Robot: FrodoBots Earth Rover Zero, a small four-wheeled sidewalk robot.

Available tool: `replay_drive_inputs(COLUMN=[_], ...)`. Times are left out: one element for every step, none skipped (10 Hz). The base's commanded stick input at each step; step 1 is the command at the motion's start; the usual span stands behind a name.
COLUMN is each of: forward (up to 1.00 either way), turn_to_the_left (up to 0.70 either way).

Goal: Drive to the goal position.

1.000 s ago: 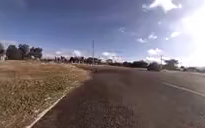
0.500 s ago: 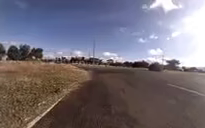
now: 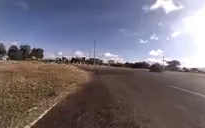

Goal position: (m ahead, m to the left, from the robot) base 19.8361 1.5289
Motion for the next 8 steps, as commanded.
replay_drive_inputs(forward=[0.45,0.45,0.45,0.45,0.45,0.45,0.45,0.45], turn_to_the_left=[-0.22,-0.17,0.0,0.0,0.0,0.0,0.0,0.0])
